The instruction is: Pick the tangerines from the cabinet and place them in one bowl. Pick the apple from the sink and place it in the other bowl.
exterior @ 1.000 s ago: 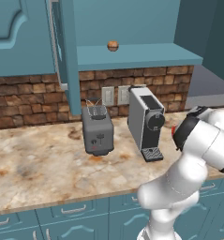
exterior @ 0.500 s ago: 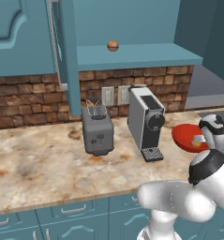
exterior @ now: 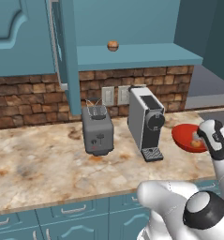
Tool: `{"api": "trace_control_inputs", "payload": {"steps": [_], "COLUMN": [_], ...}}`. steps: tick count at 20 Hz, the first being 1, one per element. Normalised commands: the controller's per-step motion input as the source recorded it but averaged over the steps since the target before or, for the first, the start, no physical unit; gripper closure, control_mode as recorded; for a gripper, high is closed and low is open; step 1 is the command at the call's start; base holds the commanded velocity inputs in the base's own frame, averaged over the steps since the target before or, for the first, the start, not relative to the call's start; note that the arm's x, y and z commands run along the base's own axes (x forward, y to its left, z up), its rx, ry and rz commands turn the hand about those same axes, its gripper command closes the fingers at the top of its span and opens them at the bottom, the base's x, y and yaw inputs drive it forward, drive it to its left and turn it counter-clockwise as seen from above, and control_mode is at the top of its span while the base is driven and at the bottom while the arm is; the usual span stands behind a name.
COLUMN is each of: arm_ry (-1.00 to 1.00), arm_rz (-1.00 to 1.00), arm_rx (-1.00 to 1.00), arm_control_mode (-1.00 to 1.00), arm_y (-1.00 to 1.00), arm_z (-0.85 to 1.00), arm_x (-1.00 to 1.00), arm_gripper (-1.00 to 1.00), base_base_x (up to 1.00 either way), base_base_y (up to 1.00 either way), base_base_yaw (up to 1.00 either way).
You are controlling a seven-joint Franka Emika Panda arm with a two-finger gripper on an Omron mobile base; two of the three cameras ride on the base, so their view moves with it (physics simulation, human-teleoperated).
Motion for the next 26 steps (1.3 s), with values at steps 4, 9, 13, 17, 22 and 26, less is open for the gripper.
{"api": "trace_control_inputs", "payload": {"steps": [4, 9, 13, 17, 22, 26], "arm_ry": [-0.03, 0.0, 0.0, 0.0, 0.0, -0.01], "arm_rz": [0.0, 0.0, 0.0, 0.0, -0.04, -0.1], "arm_rx": [0.0, 0.01, 0.03, 0.0, 0.0, 0.0], "arm_control_mode": [-1.0, -1.0, -1.0, -1.0, -1.0, -1.0], "arm_y": [0.3, 0.39, 0.42, 0.47, 0.53, 0.62], "arm_z": [0.59, 0.42, 0.36, 0.38, 0.37, 0.38], "arm_x": [-0.19, -0.25, -0.23, -0.18, -0.22, -0.1], "arm_gripper": [-1.0, -1.0, -1.0, -1.0, -1.0, -1.0], "base_base_x": [0.0, 0.0, 0.0, 0.0, 0.0, 0.0], "base_base_y": [0.0, 0.0, 0.0, 0.0, 0.0, 0.0], "base_base_yaw": [0.0, 0.0, 0.0, 0.0, 0.0, 0.0]}}
